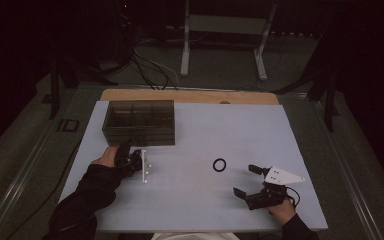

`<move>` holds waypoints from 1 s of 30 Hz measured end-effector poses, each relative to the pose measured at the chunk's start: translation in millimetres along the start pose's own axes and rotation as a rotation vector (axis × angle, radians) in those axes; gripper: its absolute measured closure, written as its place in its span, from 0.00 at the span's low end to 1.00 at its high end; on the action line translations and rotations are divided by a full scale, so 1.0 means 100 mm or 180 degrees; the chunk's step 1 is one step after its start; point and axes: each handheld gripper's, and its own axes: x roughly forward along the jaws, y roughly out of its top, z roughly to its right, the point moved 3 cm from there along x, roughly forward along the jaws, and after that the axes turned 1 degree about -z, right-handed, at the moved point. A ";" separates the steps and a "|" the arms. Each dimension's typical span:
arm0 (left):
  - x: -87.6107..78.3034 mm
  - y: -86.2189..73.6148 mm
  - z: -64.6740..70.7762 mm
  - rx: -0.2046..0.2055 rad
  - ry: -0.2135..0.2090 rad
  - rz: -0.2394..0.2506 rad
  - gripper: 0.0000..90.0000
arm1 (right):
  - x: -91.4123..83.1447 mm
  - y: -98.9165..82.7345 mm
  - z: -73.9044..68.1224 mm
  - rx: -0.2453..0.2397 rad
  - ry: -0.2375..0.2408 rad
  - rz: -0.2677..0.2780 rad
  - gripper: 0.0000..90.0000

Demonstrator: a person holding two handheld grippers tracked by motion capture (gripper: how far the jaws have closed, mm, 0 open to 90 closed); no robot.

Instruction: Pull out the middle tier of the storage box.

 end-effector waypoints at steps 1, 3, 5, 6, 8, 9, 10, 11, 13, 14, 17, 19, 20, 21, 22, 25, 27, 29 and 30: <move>0.00 0.00 0.00 0.0032 0.0024 -0.0012 0.59 | 0.00 0.00 0.00 -0.0003 0.0001 0.0000 0.00; 0.02 0.00 0.01 0.0040 0.0097 -0.0004 0.64 | 0.00 0.00 0.00 -0.0001 -0.0004 0.0006 0.00; 0.04 0.00 0.01 0.0044 0.0116 -0.0024 0.67 | 0.00 0.00 0.00 -0.0007 -0.0006 0.0014 0.00; 0.04 0.00 0.00 0.0076 0.0144 -0.0055 0.67 | 0.00 0.00 0.00 -0.0015 -0.0011 0.0016 0.00; 0.07 0.00 0.01 0.0107 0.0151 -0.0088 0.70 | -0.01 0.01 0.00 -0.0021 -0.0011 0.0017 0.00; 0.08 0.00 0.02 0.0121 0.0191 -0.0106 0.71 | -0.01 0.01 0.00 -0.0022 -0.0011 0.0019 0.00; 0.10 0.00 0.03 0.0155 0.0208 -0.0130 0.72 | -0.01 0.01 -0.01 -0.0020 -0.0010 0.0019 0.00; 0.11 0.00 0.03 0.0177 0.0216 -0.0161 0.73 | -0.01 0.01 0.00 -0.0020 -0.0010 0.0023 0.00; 0.13 -0.01 0.04 0.0168 0.0238 -0.0194 0.76 | -0.01 0.01 0.00 -0.0021 -0.0008 0.0022 0.00; 0.14 -0.02 0.04 0.0148 0.0225 -0.0195 0.76 | -0.01 0.01 -0.01 -0.0024 -0.0010 0.0021 0.00; 0.16 -0.04 0.04 0.0140 0.0260 -0.0234 0.78 | -0.01 0.01 -0.01 -0.0035 -0.0008 0.0022 0.00; 0.17 -0.05 0.04 0.0148 0.0271 -0.0218 0.80 | -0.01 0.01 -0.01 -0.0035 -0.0010 0.0022 0.00; 0.17 -0.05 0.04 0.0160 0.0271 -0.0214 0.80 | -0.01 0.01 -0.01 -0.0037 -0.0009 0.0020 0.00; 0.17 -0.05 0.05 0.0171 0.0282 -0.0206 0.80 | -0.01 0.01 -0.01 -0.0039 -0.0009 0.0018 0.00; 0.17 -0.04 0.05 0.0181 0.0287 -0.0200 0.80 | -0.01 0.01 -0.01 -0.0037 -0.0007 0.0015 0.00; 0.17 -0.03 0.06 0.0235 0.0335 -0.0176 0.84 | -0.01 0.01 -0.01 -0.0036 0.0000 0.0008 0.00; 0.19 -0.02 0.07 0.0282 0.0361 -0.0180 0.84 | -0.01 0.01 -0.01 -0.0043 -0.0001 0.0013 0.00; 0.20 -0.01 0.07 0.0293 0.0366 -0.0182 0.86 | -0.01 0.01 -0.01 -0.0035 0.0001 0.0013 0.00; 0.20 -0.01 0.08 0.0299 0.0366 -0.0183 0.86 | -0.01 0.01 -0.01 -0.0036 -0.0003 0.0013 0.00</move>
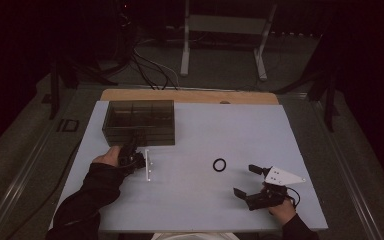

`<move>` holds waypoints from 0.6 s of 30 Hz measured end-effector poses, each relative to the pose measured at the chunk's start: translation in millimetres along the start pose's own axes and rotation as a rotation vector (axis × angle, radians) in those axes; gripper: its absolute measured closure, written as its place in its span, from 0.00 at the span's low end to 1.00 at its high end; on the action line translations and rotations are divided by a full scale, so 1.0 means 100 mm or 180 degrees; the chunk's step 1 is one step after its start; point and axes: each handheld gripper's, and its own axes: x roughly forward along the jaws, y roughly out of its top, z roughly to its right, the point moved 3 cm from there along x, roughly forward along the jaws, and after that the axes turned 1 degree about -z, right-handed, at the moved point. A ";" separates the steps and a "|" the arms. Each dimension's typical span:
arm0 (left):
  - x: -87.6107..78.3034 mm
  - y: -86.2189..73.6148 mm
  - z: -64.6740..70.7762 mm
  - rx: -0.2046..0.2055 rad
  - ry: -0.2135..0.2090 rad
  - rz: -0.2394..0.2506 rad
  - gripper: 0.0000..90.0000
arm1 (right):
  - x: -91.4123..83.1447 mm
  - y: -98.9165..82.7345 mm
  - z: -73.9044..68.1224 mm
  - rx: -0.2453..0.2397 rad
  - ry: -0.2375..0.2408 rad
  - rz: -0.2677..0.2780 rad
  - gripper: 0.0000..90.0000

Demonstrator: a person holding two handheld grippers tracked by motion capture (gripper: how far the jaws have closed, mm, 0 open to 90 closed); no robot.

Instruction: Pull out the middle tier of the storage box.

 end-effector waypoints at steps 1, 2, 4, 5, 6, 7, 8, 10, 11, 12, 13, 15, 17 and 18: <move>0.01 0.00 0.00 0.0011 -0.0007 -0.0001 0.86 | 0.00 0.00 0.00 0.0001 0.0002 0.0001 0.00; 0.01 0.01 0.01 0.0020 -0.0022 -0.0005 0.86 | 0.00 0.00 0.00 0.0003 0.0002 0.0000 0.00; 0.02 0.01 0.01 0.0012 -0.0010 -0.0007 0.88 | 0.00 0.00 0.00 0.0000 0.0004 -0.0005 0.00; 0.03 0.01 0.01 0.0012 -0.0009 -0.0010 0.88 | 0.00 0.00 0.00 0.0004 0.0007 -0.0003 0.00; 0.03 0.01 0.01 0.0024 0.0010 -0.0013 0.88 | 0.00 0.00 0.00 0.0001 0.0008 -0.0005 0.00; 0.03 0.02 0.01 0.0021 0.0024 -0.0006 0.89 | 0.00 0.00 0.00 -0.0002 0.0010 -0.0005 0.00; 0.03 0.02 0.01 0.0007 0.0025 0.0000 0.89 | 0.00 0.00 0.00 0.0003 0.0011 -0.0008 0.00; 0.03 0.02 0.01 0.0010 0.0020 -0.0003 0.89 | 0.01 0.00 0.00 0.0000 0.0010 -0.0010 0.00; 0.03 0.02 0.01 -0.0001 0.0012 0.0003 0.90 | 0.01 0.00 0.00 0.0000 0.0012 -0.0009 0.00; 0.03 0.02 0.01 -0.0009 0.0006 0.0003 0.90 | 0.01 -0.01 0.00 0.0001 0.0009 -0.0013 0.00; 0.03 0.02 0.01 0.0001 0.0009 0.0002 0.90 | 0.01 -0.01 0.00 0.0000 0.0010 -0.0013 0.00; 0.03 0.02 0.00 0.0000 0.0005 -0.0004 0.90 | 0.01 0.00 0.00 0.0000 0.0011 -0.0012 0.00; 0.03 0.03 0.00 -0.0007 -0.0001 -0.0004 0.90 | 0.01 0.00 0.00 0.0005 0.0013 -0.0011 0.00; 0.03 0.03 0.00 0.0006 0.0005 -0.0014 0.90 | 0.01 0.00 0.00 0.0006 0.0012 -0.0010 0.00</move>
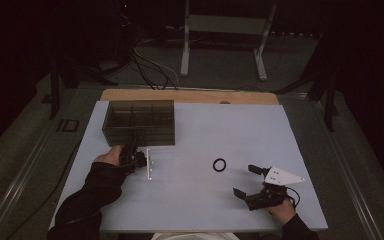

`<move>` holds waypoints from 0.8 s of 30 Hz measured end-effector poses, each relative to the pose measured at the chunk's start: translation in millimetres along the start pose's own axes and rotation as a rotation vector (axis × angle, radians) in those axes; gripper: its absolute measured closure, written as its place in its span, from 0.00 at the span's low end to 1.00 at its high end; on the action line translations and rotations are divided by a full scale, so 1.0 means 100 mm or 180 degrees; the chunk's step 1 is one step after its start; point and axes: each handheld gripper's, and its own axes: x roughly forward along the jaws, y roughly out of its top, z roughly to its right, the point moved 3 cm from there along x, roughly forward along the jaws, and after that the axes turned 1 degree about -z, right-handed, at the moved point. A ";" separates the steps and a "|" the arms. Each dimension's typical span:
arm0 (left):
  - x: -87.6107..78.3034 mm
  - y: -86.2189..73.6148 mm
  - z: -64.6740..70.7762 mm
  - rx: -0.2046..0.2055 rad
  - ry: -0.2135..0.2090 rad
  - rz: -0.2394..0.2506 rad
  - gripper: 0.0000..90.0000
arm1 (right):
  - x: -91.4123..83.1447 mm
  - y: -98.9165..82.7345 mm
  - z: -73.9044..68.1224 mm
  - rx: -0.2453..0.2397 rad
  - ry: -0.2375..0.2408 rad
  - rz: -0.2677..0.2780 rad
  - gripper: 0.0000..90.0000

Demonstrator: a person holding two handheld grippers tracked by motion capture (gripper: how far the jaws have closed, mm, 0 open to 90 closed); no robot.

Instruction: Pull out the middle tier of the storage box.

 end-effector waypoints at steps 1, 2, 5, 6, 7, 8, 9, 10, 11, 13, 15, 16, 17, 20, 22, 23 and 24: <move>0.00 0.00 0.00 0.0003 0.0009 0.0001 0.90 | 0.00 0.00 0.00 0.0000 -0.0002 -0.0002 0.00; 0.00 0.00 0.00 0.0006 0.0008 0.0001 0.91 | 0.00 0.00 0.00 -0.0001 -0.0001 -0.0004 0.00; 0.00 0.00 0.00 -0.0006 0.0006 0.0009 0.91 | 0.00 0.00 0.00 0.0001 -0.0001 -0.0004 0.00; -0.01 0.00 0.00 -0.0011 0.0023 0.0011 0.91 | 0.00 0.00 0.00 0.0006 0.0002 -0.0005 0.00; -0.01 0.01 -0.01 -0.0018 0.0016 0.0003 0.91 | 0.00 0.00 0.00 0.0006 0.0001 -0.0009 0.00; -0.01 0.01 -0.02 -0.0020 0.0012 0.0004 0.91 | 0.00 0.00 0.00 0.0005 -0.0002 -0.0009 0.00; -0.01 0.01 -0.02 -0.0020 0.0012 0.0004 0.91 | 0.00 0.00 0.00 0.0005 -0.0002 -0.0009 0.00; -0.02 0.01 -0.02 -0.0025 0.0002 0.0002 0.91 | 0.00 0.00 0.00 0.0008 -0.0001 -0.0007 0.00; -0.03 0.01 -0.02 -0.0015 0.0005 -0.0007 0.91 | 0.00 0.00 0.00 0.0004 -0.0002 -0.0005 0.00; -0.04 0.01 -0.02 -0.0028 0.0002 0.0003 0.91 | 0.00 0.00 0.00 0.0002 -0.0007 -0.0006 0.00; -0.05 0.01 -0.01 -0.0013 0.0008 0.0004 0.92 | -0.01 0.00 0.00 0.0004 -0.0005 -0.0002 0.00; -0.06 0.01 -0.01 -0.0004 0.0019 0.0006 0.92 | -0.01 0.00 0.00 0.0004 -0.0005 -0.0002 0.00; -0.09 0.00 0.01 0.0020 0.0017 0.0014 0.92 | -0.01 0.00 0.01 -0.0003 -0.0007 0.0001 0.00; -0.11 -0.01 0.02 0.0035 0.0004 0.0005 0.91 | -0.01 0.00 0.01 -0.0005 -0.0009 0.0003 0.00; -0.14 -0.01 0.03 0.0049 0.0003 0.0009 0.91 | -0.02 0.00 0.01 -0.0014 -0.0011 -0.0003 0.00; -0.16 -0.02 0.03 0.0038 -0.0016 0.0009 0.91 | -0.02 0.00 0.01 -0.0016 -0.0010 -0.0007 0.00; -0.16 -0.02 0.04 0.0042 -0.0014 0.0011 0.91 | -0.02 0.00 0.00 -0.0017 -0.0009 -0.0007 0.00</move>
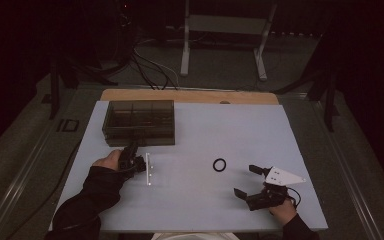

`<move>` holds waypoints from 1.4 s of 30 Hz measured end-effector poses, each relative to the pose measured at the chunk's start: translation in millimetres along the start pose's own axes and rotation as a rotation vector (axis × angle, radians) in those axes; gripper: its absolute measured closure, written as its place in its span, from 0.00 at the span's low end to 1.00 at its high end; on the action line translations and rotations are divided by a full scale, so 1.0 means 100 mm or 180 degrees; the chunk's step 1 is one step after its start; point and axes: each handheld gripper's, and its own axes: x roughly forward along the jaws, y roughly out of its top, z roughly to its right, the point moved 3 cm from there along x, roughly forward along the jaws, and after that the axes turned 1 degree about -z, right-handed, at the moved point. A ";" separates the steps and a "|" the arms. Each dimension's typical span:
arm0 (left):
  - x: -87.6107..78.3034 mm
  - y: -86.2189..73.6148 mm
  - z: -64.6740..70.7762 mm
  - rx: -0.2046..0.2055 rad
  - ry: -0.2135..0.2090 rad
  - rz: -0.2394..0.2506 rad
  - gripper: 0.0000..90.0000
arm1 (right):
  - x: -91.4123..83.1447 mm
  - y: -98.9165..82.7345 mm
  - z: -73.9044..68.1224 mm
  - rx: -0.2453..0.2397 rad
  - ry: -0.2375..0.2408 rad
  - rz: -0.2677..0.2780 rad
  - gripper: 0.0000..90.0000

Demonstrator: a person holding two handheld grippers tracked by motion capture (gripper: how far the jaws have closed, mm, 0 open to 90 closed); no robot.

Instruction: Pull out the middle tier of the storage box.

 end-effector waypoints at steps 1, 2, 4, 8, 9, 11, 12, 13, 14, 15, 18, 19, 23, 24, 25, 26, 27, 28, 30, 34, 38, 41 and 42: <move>-0.02 0.01 0.01 0.0016 0.0001 -0.0017 0.91 | 0.00 0.00 0.00 -0.0001 -0.0002 0.0000 0.00; -0.03 0.01 0.01 0.0013 -0.0006 -0.0020 0.91 | 0.00 0.00 0.00 0.0001 -0.0004 0.0004 0.00; -0.05 0.01 0.01 0.0018 -0.0011 -0.0011 0.91 | 0.00 0.00 0.00 0.0001 -0.0003 0.0001 0.00; -0.08 0.01 0.01 0.0003 -0.0032 -0.0002 0.91 | 0.00 0.00 0.00 -0.0006 0.0002 -0.0008 0.00; -0.08 0.01 0.01 0.0016 -0.0032 -0.0002 0.91 | 0.00 0.00 0.00 -0.0006 0.0006 -0.0011 0.00; -0.08 0.01 0.02 0.0017 -0.0029 0.0003 0.91 | 0.00 0.00 0.00 -0.0012 0.0010 -0.0011 0.00; -0.08 0.01 0.02 0.0017 -0.0029 0.0003 0.91 | 0.00 0.00 0.00 -0.0012 0.0010 -0.0011 0.00; -0.08 0.00 0.01 0.0010 -0.0035 0.0008 0.91 | 0.00 0.00 0.00 -0.0012 0.0010 -0.0014 0.00; -0.08 0.00 0.01 0.0012 -0.0032 0.0009 0.91 | 0.00 0.00 0.00 -0.0006 0.0011 -0.0015 0.00; -0.08 0.00 0.02 0.0019 -0.0027 0.0009 0.91 | 0.00 -0.01 0.00 -0.0002 0.0009 -0.0017 0.00; -0.08 0.00 0.02 0.0022 -0.0021 0.0022 0.91 | 0.00 -0.01 0.00 -0.0002 0.0007 -0.0019 0.00; -0.08 0.00 0.02 0.0028 -0.0023 0.0028 0.91 | 0.01 -0.01 0.00 -0.0001 0.0009 -0.0022 0.00; -0.08 0.00 0.00 0.0022 -0.0078 0.0032 0.91 | 0.01 -0.01 0.00 0.0004 0.0001 -0.0029 0.00; -0.08 0.00 -0.01 0.0017 -0.0093 0.0034 0.91 | 0.02 -0.01 0.00 0.0009 0.0003 -0.0037 0.00; -0.08 0.00 -0.01 0.0018 -0.0106 0.0037 0.91 | 0.02 -0.01 0.01 0.0013 0.0005 -0.0045 0.00; -0.08 0.00 -0.02 0.0007 -0.0124 0.0040 0.91 | 0.03 -0.01 0.01 0.0017 0.0008 -0.0050 0.00; -0.07 -0.01 -0.02 -0.0011 -0.0143 0.0049 0.90 | 0.03 -0.02 0.01 0.0011 0.0007 -0.0055 0.00; -0.08 -0.01 -0.03 -0.0007 -0.0160 0.0044 0.90 | 0.03 -0.02 0.00 0.0008 0.0006 -0.0056 0.00; -0.08 -0.02 -0.03 -0.0035 -0.0175 0.0085 0.90 | 0.03 -0.02 0.00 0.0005 0.0004 -0.0061 0.00; -0.13 -0.04 -0.07 -0.0130 -0.0318 0.0151 0.90 | 0.03 -0.01 0.01 0.0016 -0.0003 -0.0052 0.00; -0.17 -0.09 -0.11 -0.0221 -0.0480 0.0145 0.86 | 0.04 -0.01 0.00 0.0013 0.0005 -0.0062 0.00; -0.19 -0.13 -0.13 -0.0305 -0.0621 0.0165 0.85 | 0.04 -0.01 -0.01 -0.0006 0.0010 -0.0062 0.00; -0.20 -0.15 -0.14 -0.0317 -0.0648 0.0175 0.83 | 0.04 -0.01 -0.01 -0.0004 0.0009 -0.0063 0.00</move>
